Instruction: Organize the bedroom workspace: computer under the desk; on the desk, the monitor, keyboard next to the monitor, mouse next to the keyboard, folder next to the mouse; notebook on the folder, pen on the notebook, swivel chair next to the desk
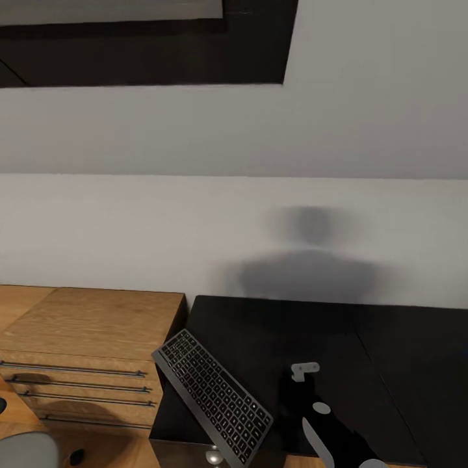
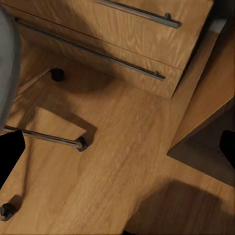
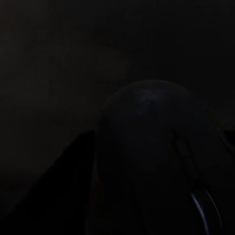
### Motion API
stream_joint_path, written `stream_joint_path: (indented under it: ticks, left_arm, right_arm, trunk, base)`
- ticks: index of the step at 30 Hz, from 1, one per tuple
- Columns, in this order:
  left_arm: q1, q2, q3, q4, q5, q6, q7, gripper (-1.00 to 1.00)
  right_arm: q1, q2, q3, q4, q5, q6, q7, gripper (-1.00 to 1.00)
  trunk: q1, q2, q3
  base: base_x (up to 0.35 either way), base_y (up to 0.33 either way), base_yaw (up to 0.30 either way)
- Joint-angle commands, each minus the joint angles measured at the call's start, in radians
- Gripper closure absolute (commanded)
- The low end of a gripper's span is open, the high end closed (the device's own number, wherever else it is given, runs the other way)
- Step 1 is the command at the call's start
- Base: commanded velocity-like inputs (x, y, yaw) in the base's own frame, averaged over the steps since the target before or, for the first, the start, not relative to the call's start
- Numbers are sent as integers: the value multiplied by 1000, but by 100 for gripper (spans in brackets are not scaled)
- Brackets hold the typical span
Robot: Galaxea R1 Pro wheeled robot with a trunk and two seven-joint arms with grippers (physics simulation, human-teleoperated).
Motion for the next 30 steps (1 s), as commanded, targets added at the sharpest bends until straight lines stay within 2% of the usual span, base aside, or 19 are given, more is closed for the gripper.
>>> stream_joint_path:
  ticks: [1, 30]
  left_arm:
    - [-1, 1, -2, -1, 8, -4, 2, -100]
    - [-1, 2, -2, -5, 6, -2, 2, -100]
  right_arm:
    - [-1, 0, 8, -1, -12, -5, -5, 100]
    - [-1, -1, 9, -8, -16, -6, 3, 100]
  trunk:
    - [4, -9, -5]
    - [115, -212, -96]
  base:
    - [0, 0, 0]
    - [0, 0, 0]
